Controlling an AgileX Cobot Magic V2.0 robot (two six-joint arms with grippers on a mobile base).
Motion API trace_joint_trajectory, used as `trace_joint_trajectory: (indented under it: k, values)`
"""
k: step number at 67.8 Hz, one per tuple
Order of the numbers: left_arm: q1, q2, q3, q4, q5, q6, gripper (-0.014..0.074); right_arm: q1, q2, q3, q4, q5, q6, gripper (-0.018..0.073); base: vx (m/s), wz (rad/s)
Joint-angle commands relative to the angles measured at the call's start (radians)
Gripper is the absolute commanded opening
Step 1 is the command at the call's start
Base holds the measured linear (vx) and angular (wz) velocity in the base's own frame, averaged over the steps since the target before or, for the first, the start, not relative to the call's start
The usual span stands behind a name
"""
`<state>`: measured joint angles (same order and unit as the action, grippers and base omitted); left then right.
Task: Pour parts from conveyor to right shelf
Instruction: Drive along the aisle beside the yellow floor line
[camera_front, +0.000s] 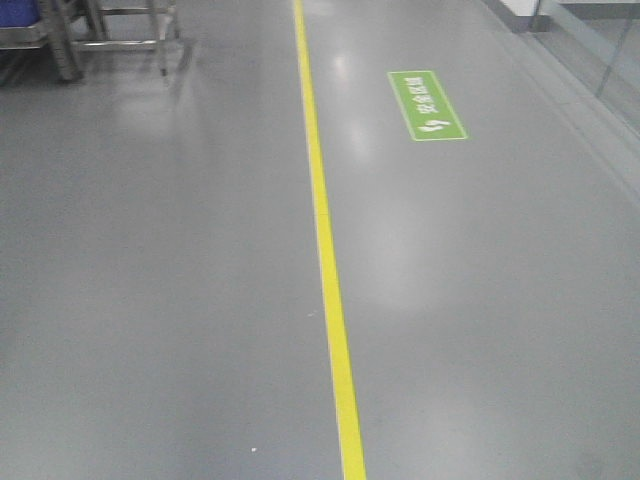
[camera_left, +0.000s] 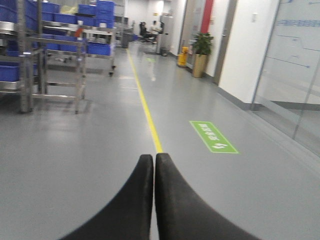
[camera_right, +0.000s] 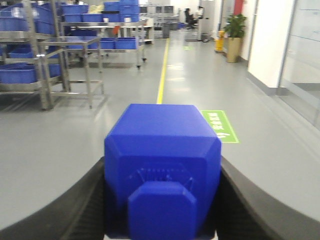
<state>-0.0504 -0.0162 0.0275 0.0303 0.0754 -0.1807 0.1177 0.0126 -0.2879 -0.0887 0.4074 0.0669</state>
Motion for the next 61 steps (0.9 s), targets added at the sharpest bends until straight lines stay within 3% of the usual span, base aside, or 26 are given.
trace_joint_trajectory:
  k: [1,35,61]
  values:
    - [-0.003,-0.007,0.022,-0.009,-0.075,-0.004,-0.0006,-0.006,0.014,-0.025,-0.006,-0.082,-0.007,-0.0004,0.06,-0.44]
    - [-0.003,-0.007,0.022,-0.009,-0.075,-0.004,-0.0006,-0.006,0.014,-0.025,-0.006,-0.082,-0.007,-0.0004,0.16,-0.27]
    - [-0.003,-0.007,0.022,-0.009,-0.075,-0.004,-0.0006,-0.006,0.014,-0.025,-0.006,-0.081,-0.007,-0.0004,0.38,0.09]
